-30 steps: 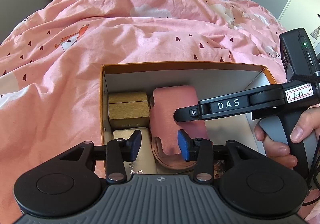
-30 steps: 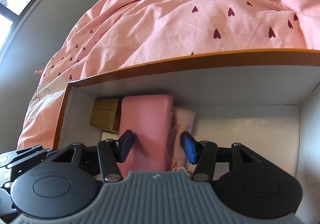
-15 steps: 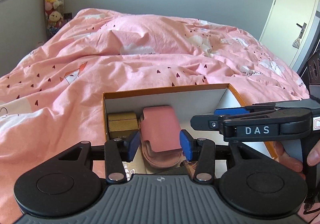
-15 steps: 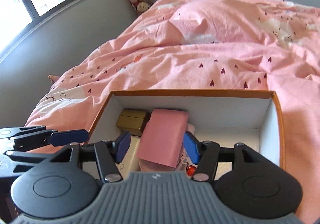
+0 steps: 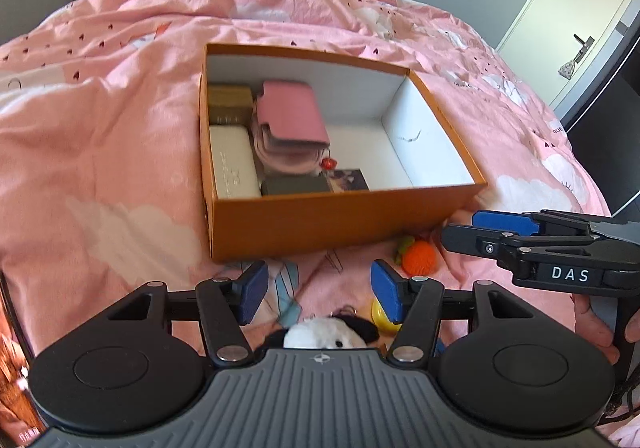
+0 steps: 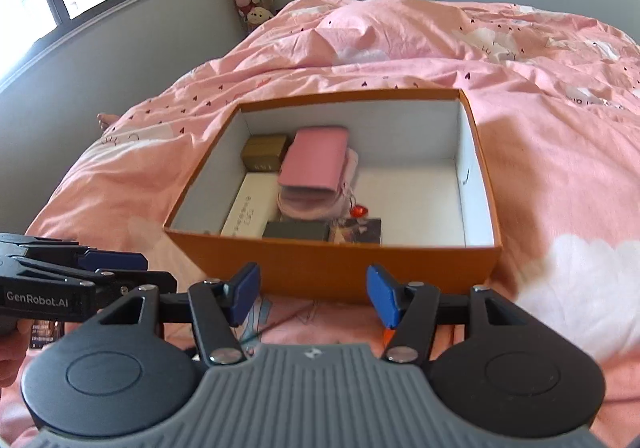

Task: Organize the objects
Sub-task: 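Withdraw both open tools from the orange box toward the plush toys, then grasp the white dog plush with the left tool while the right grasps the red panda plush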

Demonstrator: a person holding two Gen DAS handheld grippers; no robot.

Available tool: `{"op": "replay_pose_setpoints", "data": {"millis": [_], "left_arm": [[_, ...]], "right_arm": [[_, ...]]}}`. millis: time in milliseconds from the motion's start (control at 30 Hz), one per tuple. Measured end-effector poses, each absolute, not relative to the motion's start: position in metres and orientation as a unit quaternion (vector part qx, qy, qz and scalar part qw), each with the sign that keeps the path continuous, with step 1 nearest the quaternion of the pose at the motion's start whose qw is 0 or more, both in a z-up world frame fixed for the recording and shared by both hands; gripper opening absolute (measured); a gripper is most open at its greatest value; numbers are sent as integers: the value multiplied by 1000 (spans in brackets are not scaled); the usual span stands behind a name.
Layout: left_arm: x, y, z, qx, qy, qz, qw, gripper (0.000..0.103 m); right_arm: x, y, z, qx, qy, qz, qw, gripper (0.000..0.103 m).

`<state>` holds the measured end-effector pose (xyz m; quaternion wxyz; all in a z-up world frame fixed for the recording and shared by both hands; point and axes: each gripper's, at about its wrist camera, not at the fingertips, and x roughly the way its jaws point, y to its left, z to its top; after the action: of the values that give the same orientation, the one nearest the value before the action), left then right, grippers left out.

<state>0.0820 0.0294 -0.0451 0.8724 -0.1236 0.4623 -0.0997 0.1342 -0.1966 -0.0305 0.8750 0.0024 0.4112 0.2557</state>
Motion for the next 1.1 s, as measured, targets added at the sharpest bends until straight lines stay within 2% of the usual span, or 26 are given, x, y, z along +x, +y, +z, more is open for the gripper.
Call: {"op": "replay_pose_setpoints", "data": {"millis": [533, 967, 1000, 1033, 1100], "left_arm": [[33, -8, -79, -91, 524, -132, 836, 68], [28, -12, -82, -76, 539, -124, 830, 68], [29, -13, -83, -76, 540, -123, 829, 68], [29, -12, -84, -75, 541, -120, 829, 68], [30, -10, -85, -78, 541, -114, 829, 68]], "right_arm": [[42, -218, -66, -47, 510, 220, 831, 62], [19, -229, -87, -45, 555, 208, 804, 62], [20, -229, -89, -46, 556, 208, 803, 55], [20, -228, -90, -45, 558, 210, 802, 43], [21, -228, -91, -44, 555, 209, 804, 42]]}}
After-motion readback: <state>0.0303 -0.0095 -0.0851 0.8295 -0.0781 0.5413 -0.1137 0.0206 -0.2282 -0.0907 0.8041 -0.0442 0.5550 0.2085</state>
